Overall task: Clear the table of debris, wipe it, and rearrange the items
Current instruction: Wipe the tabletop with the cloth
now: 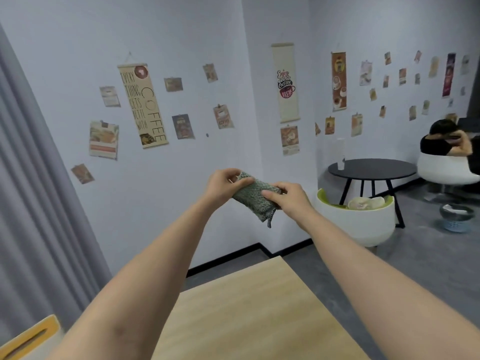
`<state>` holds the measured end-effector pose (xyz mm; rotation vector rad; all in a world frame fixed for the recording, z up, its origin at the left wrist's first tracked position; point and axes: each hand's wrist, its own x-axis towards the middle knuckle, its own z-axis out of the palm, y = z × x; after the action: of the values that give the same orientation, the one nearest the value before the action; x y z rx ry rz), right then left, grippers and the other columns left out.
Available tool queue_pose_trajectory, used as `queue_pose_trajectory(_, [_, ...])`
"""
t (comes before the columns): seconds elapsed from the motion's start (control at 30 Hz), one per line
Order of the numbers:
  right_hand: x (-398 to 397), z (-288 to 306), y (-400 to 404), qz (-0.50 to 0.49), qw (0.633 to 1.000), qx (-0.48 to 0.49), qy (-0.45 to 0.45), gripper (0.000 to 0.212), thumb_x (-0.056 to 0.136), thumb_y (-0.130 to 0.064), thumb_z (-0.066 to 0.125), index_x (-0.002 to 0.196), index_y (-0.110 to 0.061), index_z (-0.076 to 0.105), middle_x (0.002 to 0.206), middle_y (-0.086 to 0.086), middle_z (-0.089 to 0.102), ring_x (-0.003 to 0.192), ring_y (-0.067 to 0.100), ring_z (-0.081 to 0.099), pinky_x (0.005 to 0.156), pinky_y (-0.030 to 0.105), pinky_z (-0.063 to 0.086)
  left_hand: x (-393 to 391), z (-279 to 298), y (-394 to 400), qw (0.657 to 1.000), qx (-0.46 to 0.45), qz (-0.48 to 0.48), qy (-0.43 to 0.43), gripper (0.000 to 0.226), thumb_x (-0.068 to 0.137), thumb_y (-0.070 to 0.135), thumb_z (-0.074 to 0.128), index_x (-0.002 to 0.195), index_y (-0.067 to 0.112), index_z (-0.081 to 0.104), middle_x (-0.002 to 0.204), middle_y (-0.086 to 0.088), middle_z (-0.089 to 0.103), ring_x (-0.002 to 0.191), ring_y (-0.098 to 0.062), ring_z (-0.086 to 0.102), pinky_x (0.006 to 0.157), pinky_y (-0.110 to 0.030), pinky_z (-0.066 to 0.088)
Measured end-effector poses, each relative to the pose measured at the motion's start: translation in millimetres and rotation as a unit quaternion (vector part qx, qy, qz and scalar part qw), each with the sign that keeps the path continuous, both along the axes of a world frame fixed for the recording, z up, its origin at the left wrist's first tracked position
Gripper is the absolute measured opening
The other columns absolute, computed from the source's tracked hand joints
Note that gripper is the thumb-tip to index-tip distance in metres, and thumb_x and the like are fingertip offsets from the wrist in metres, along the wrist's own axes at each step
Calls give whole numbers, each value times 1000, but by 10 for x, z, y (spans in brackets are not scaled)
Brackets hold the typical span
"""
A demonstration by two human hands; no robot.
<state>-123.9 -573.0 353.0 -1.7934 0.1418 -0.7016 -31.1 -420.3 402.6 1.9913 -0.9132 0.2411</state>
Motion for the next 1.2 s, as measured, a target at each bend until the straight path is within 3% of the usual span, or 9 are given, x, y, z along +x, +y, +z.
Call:
queue_pose_trajectory(0.1, [135, -30, -59, 5, 999, 41, -11, 21, 81, -20, 72, 100, -12, 68, 96, 10, 68, 92, 26, 66, 81, 42, 56, 190, -63, -35, 1000, 18, -19, 14, 51, 82, 48, 65, 78, -3, 59, 70, -7, 54, 63, -15, 51, 61, -30, 39])
queue_pose_trajectory(0.2, [246, -72, -202, 8, 998, 67, -17, 21, 82, -17, 71, 101, -11, 67, 94, 9, 65, 92, 27, 65, 79, 39, 57, 278, -188, -188, 996, 10, -41, 80, 34, 90, 37, 59, 87, 3, 57, 78, -5, 57, 70, -16, 56, 66, -33, 48])
queue_pose_trajectory(0.33, [456, -205, -538, -5, 998, 53, -14, 17, 79, -17, 73, 95, -18, 67, 92, 4, 65, 94, 24, 63, 89, 40, 52, 372, -372, -451, 979, -32, -80, 184, 7, 94, 23, 55, 89, 18, 52, 81, -1, 61, 68, -11, 59, 57, -26, 55])
queue_pose_trajectory(0.47, [725, -410, -919, 15, 998, 68, -3, 17, 82, -10, 70, 97, -17, 64, 94, 4, 62, 94, 19, 58, 93, 38, 49, 614, -596, -746, 967, -50, -94, 231, 8, 92, 16, 58, 97, 20, 53, 88, -2, 61, 77, -11, 60, 58, -22, 55])
queue_pose_trajectory(0.7, [1366, -958, -1608, 46, 997, 47, 45, 23, 83, -7, 67, 103, -18, 63, 113, 4, 60, 115, 15, 51, 103, 31, 39, 1086, -1172, -1385, 955, -82, -14, 285, 9, 94, 15, 55, 100, 13, 50, 89, -5, 61, 73, -11, 61, 55, -22, 54])
queue_pose_trajectory(0.9, [1820, -1627, -1924, 73, 991, 43, 104, 24, 84, -8, 66, 108, -10, 64, 109, -1, 58, 109, 9, 48, 90, 18, 32, 1380, -1915, -1655, 947, -87, 47, 306, 15, 91, 17, 59, 104, 21, 52, 94, -3, 57, 78, -10, 59, 55, -20, 51])
queue_pose_trajectory(1.03, [2091, -2176, -1980, 77, 985, 26, 153, 22, 84, -5, 65, 106, -6, 65, 111, 6, 61, 106, 14, 52, 86, 15, 35, 1576, -2567, -1628, 914, -109, 83, 382, 23, 86, 11, 66, 99, 27, 56, 112, -10, 53, 84, -20, 59, 66, -29, 53])
queue_pose_trajectory(1.1, [2216, -2456, -1961, 90, 979, 25, 180, 23, 84, -2, 64, 107, -4, 65, 110, 6, 61, 105, 14, 52, 79, 9, 33, 1664, -2885, -1608, 894, -129, 105, 417, 23, 85, 4, 65, 96, 22, 56, 108, -10, 54, 79, -19, 59, 64, -28, 53])
queue_pose_trajectory(1.2, [2434, -2886, -1917, 97, 972, 10, 211, 22, 84, -3, 64, 107, -6, 66, 105, 1, 60, 105, 14, 52, 80, 10, 33, 1811, -3313, -1603, 872, -149, 136, 447, 23, 86, -3, 62, 95, 16, 56, 98, -8, 54, 76, -16, 58, 59, -25, 52])
